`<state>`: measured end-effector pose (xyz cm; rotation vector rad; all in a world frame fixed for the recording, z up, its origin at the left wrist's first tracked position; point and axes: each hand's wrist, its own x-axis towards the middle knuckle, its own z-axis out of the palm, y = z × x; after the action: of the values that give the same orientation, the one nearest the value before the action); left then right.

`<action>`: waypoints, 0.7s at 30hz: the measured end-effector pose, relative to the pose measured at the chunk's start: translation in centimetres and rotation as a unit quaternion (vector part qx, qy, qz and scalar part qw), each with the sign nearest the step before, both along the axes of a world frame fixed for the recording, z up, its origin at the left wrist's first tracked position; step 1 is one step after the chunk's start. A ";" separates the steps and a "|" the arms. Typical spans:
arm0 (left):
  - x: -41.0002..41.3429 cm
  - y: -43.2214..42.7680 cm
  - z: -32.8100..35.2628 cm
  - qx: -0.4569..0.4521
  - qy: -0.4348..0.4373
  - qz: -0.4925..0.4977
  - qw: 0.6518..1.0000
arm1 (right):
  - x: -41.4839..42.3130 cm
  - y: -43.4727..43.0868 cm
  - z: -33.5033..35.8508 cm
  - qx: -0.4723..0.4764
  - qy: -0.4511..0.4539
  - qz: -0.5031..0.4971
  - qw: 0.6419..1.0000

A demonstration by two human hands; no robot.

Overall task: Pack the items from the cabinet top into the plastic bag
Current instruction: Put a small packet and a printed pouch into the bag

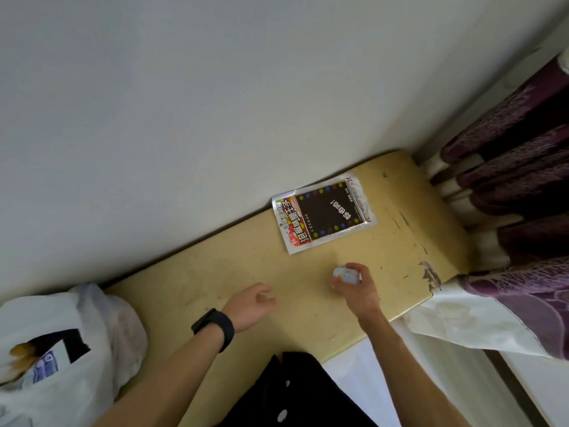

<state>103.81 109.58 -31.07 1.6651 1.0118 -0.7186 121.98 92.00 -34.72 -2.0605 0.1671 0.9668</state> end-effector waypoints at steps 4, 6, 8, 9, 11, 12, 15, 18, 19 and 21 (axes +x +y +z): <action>1.4 0.3 2.1 -0.062 -0.041 0.116 0.990 | -5.3 1.7 3.4 0.105 0.062 0.028 0.992; 1.6 0.5 3.3 -0.088 -0.061 0.140 0.984 | -7.1 2.8 4.6 0.158 0.082 0.085 0.980; 1.2 0.8 3.5 -0.068 -0.083 0.129 0.986 | -7.7 4.1 5.7 0.192 0.102 0.160 0.963; 0.7 1.0 3.4 -0.049 -0.095 0.130 0.986 | -7.6 4.6 6.0 0.200 0.118 0.204 0.951; -0.5 1.7 3.2 -0.012 -0.110 0.164 0.980 | -6.5 5.6 6.1 0.190 0.156 0.252 0.936; -1.2 2.1 3.3 0.000 -0.108 0.192 0.975 | -5.8 6.2 6.0 0.170 0.160 0.240 0.942; -3.6 3.2 4.3 0.026 -0.112 0.256 0.960 | -2.7 8.2 3.6 0.077 0.143 0.038 0.986; -6.3 4.1 5.0 0.063 -0.115 0.296 0.946 | 1.1 10.3 0.7 0.066 0.182 -0.099 0.976; -7.1 4.4 5.1 0.066 -0.117 0.311 0.941 | 2.2 11.1 0.0 0.077 0.204 -0.122 0.968; -8.5 4.6 5.7 0.072 -0.116 0.335 0.932 | 3.5 12.6 -0.6 0.090 0.240 -0.210 0.943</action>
<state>95.34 114.16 -25.40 1.3462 1.3733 0.0059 125.46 104.57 -35.34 -1.5034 0.7159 1.1436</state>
